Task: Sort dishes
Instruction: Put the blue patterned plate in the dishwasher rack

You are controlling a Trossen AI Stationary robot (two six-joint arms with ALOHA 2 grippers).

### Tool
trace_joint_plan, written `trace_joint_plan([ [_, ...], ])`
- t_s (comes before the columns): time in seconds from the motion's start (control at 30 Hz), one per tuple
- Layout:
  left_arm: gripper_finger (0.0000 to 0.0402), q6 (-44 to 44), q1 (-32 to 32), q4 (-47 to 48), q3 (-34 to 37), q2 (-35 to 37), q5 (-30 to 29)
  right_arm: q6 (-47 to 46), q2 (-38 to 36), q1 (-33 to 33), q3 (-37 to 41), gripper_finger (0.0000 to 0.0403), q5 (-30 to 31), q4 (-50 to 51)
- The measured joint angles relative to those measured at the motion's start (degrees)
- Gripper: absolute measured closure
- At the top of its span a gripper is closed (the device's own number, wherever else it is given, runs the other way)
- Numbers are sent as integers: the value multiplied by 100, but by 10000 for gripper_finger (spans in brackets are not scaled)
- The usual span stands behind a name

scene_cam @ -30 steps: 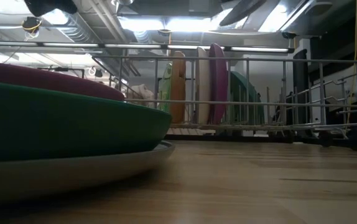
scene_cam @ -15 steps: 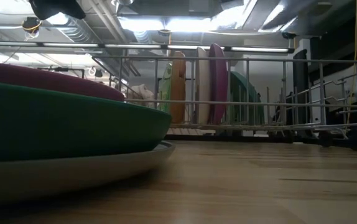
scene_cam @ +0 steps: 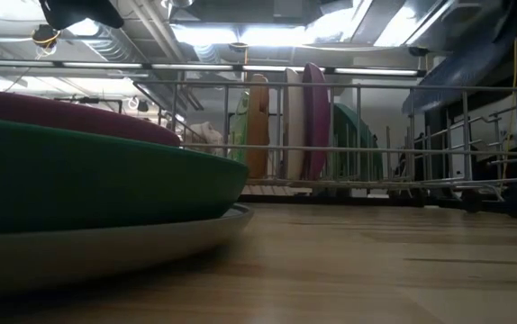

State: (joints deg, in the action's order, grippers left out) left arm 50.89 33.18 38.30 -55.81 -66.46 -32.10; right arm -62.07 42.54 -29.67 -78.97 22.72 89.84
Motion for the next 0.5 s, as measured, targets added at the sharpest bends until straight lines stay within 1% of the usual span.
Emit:
trace_joint_plan([
  [0.17,245,5,-157,0,0,0,-11,100,606,3,89,387,8,-6],
  [0.3,245,-155,-306,2,0,-2,-15,230,1026,4,89,387,81,-23],
  [0.5,245,-388,-471,0,0,-2,-22,228,1370,7,83,387,235,-82],
])
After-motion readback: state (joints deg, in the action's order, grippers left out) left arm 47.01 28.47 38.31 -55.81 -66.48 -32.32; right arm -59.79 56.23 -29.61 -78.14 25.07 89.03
